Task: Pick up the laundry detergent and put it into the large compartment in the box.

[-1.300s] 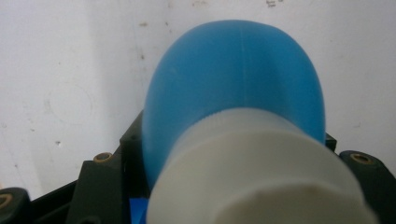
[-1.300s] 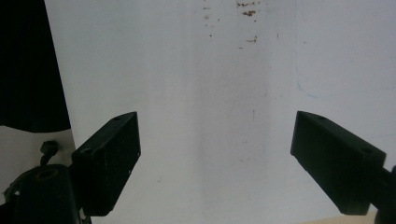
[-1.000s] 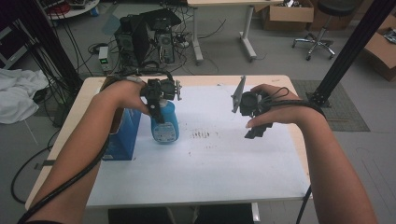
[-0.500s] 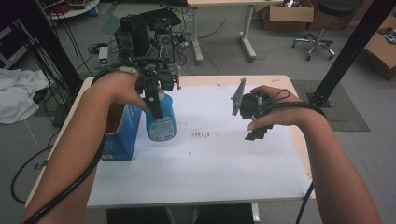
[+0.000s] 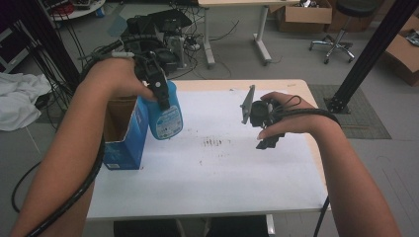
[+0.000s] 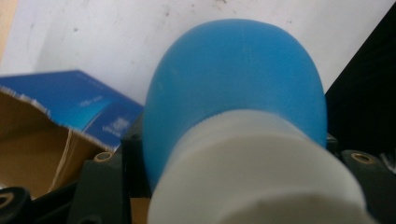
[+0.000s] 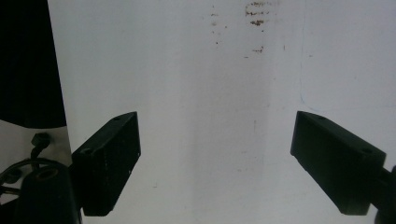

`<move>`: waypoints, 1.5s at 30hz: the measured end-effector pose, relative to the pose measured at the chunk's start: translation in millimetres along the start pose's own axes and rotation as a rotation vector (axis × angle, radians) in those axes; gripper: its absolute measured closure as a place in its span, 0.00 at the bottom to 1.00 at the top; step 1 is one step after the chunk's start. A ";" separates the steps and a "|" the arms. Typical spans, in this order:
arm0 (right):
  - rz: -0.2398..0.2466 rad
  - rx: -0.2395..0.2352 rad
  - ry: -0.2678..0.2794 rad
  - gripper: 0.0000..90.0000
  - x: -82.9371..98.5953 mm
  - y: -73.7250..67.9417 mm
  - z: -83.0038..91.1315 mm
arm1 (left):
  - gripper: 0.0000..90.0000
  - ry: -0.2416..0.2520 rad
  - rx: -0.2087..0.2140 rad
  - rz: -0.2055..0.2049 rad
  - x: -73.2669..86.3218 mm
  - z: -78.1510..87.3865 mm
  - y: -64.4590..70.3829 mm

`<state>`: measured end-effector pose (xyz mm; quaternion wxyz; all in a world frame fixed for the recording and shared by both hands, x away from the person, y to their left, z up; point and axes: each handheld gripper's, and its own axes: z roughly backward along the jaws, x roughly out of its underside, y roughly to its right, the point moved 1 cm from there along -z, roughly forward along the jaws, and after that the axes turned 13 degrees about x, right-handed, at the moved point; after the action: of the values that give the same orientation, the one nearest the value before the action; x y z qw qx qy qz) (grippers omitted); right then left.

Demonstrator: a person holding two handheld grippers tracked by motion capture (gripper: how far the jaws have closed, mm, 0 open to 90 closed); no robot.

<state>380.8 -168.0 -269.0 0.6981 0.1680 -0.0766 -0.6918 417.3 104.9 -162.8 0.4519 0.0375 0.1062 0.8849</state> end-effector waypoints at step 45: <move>0.025 -0.003 0.016 0.18 -9.2 4.2 -9.5 | 0.43 0.226 -0.055 0.875 107.2 94.6 -57.4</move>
<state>387.6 -157.7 -275.3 0.7074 0.1718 -0.0721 -0.6819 415.0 238.7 -86.5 0.0216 -0.0300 0.1054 0.9937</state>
